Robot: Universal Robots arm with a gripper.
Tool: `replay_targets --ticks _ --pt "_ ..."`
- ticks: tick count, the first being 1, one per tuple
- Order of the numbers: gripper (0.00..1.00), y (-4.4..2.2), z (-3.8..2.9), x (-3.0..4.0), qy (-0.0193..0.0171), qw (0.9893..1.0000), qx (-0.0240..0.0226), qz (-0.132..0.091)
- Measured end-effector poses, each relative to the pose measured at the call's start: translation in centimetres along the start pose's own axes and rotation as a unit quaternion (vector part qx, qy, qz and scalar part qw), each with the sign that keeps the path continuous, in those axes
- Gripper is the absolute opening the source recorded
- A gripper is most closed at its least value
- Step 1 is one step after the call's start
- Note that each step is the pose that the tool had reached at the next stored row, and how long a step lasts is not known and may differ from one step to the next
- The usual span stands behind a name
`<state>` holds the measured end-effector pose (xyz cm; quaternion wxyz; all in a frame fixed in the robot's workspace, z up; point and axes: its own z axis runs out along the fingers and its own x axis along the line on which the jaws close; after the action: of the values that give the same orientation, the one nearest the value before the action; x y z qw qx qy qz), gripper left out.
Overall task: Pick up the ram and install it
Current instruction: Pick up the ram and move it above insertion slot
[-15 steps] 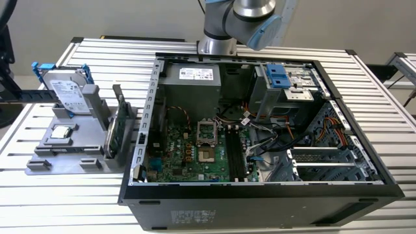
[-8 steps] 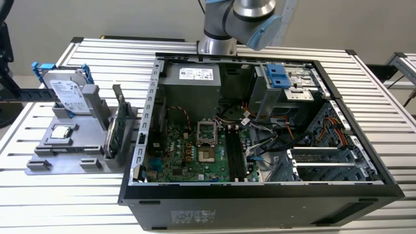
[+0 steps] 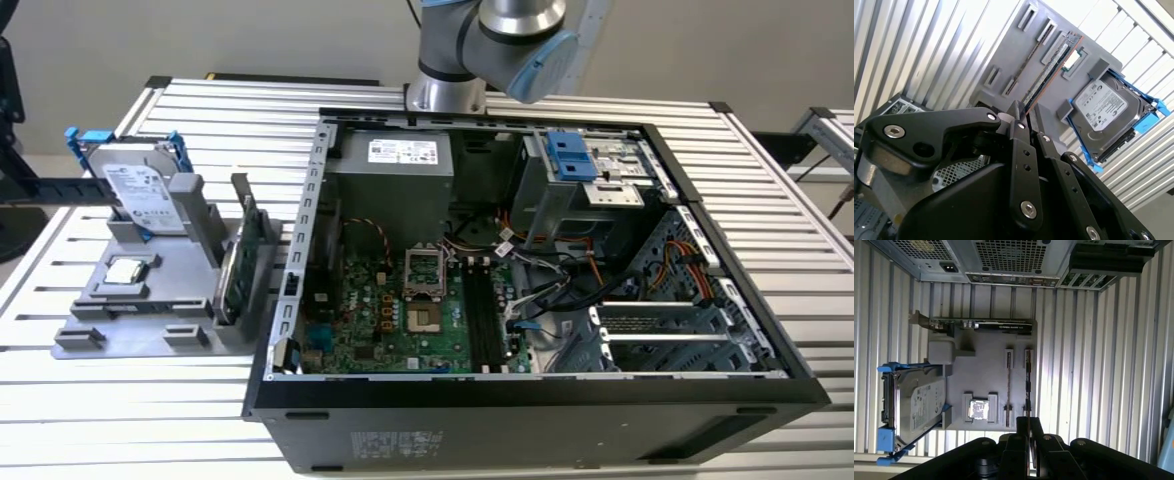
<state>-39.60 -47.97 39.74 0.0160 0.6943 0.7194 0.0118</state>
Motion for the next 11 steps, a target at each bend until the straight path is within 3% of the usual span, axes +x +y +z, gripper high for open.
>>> replay_targets --ticks 11 --pt "0.00 0.02 -0.46 0.00 0.0000 1.0000 0.0000 0.000"
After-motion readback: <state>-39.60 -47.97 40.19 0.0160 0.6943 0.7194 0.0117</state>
